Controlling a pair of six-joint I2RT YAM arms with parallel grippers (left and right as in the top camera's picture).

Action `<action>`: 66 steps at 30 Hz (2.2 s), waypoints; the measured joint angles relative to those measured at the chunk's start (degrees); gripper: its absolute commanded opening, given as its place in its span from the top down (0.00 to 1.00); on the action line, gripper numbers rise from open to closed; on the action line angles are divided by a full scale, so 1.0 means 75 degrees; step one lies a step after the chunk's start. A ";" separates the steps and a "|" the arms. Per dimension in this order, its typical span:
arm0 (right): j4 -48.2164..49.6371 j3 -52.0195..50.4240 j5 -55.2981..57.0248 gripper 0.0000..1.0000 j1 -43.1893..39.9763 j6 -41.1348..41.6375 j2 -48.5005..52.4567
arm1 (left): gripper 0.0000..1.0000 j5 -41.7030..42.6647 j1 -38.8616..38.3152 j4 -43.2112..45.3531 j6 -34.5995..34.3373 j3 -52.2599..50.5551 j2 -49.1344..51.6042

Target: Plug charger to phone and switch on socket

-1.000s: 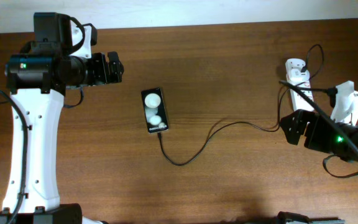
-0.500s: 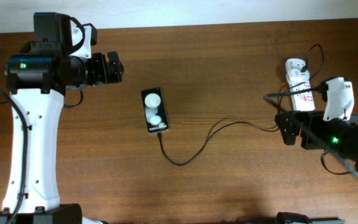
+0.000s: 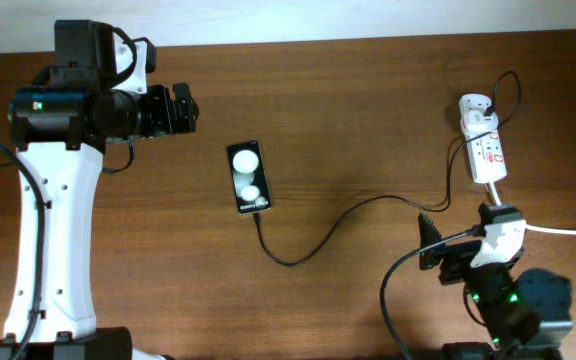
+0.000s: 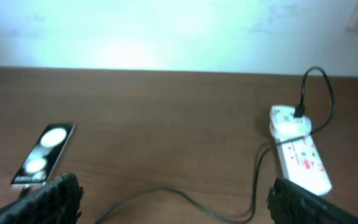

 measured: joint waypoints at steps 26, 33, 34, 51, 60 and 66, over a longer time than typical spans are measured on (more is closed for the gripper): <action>0.2745 -0.3518 0.0271 0.01 0.0020 0.0221 -0.2017 | 0.01 0.0000 0.0000 0.0000 0.0000 0.0000 0.0000; 0.2748 -0.3520 0.0361 0.01 0.0020 0.0207 -0.2017 | 0.01 -0.0003 0.0000 0.0003 0.0000 0.0000 0.0000; 0.2748 -0.3520 0.0364 0.01 0.0020 0.0210 -0.2017 | 0.01 -0.0003 0.0000 0.0003 0.0000 0.0000 0.0000; 0.2751 -0.3526 0.0388 0.01 0.0020 0.0207 -0.2017 | 0.01 -0.0003 0.0000 0.0003 0.0000 0.0000 0.0000; 0.2751 -0.3526 0.0388 0.01 0.0020 0.0210 -0.2017 | 0.01 -0.0122 0.0000 -0.0146 0.0003 0.0000 -0.0044; 0.2757 -0.3526 0.0388 0.01 0.0020 0.0201 -0.2017 | 0.01 -0.0405 0.0000 0.0851 0.0003 -0.1005 -0.1425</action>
